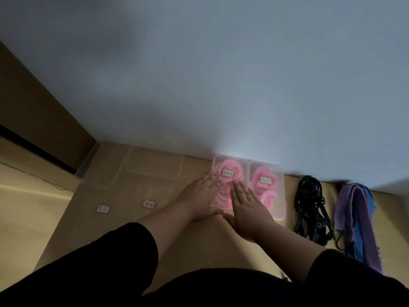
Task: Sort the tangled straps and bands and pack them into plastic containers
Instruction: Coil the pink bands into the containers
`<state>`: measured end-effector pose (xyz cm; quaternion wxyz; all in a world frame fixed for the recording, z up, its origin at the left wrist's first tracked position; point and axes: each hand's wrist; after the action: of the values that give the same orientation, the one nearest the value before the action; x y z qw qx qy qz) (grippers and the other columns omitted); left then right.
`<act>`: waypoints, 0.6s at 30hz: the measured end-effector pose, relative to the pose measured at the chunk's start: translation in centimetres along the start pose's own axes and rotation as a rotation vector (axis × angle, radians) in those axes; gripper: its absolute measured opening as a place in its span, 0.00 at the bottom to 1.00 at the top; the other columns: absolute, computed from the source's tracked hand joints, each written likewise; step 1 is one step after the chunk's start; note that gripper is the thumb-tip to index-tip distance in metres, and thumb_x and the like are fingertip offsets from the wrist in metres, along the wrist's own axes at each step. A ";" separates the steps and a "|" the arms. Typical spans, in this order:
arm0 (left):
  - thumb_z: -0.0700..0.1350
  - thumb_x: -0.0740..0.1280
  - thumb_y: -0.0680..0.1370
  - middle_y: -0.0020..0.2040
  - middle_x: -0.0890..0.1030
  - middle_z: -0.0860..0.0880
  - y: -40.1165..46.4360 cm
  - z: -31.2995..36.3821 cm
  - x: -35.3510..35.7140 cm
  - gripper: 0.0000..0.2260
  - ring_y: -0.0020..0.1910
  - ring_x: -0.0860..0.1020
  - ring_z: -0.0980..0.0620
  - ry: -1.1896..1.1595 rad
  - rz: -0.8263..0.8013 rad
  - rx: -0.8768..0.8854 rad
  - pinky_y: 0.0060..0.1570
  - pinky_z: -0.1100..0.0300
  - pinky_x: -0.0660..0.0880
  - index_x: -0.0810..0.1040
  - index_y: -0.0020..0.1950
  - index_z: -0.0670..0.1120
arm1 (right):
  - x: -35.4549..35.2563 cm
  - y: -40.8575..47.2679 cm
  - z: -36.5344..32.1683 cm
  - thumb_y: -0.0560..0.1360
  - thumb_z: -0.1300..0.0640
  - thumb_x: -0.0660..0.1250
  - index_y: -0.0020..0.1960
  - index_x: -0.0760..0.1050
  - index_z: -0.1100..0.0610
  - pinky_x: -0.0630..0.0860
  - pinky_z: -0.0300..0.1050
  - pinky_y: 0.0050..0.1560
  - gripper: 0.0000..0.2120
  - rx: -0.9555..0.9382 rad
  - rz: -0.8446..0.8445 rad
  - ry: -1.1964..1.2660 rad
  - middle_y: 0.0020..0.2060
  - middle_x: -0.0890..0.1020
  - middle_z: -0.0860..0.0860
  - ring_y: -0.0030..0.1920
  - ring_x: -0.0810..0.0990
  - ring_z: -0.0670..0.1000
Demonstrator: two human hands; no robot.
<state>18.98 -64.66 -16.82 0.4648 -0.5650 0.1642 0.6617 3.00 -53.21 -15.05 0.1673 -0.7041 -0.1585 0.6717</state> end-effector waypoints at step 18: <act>0.45 0.61 0.74 0.62 0.80 0.40 -7.8 -7.7 -1.8 0.21 0.60 0.78 0.39 -0.011 0.421 -0.123 0.63 0.47 0.74 0.79 0.64 0.40 | -2.6 2.2 -6.8 0.82 0.44 0.55 0.81 0.37 0.57 0.40 0.51 0.80 0.38 -0.144 0.118 0.096 0.78 0.35 0.51 0.78 0.33 0.51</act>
<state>29.70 -67.14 -15.20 0.2818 -0.5419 0.2352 0.7561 9.68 -56.47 -13.40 0.0835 -0.7537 -0.1564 0.6328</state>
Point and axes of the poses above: each hand's wrist, its own y-axis towards the middle knuckle, its own x-axis out of the palm, z = x × y
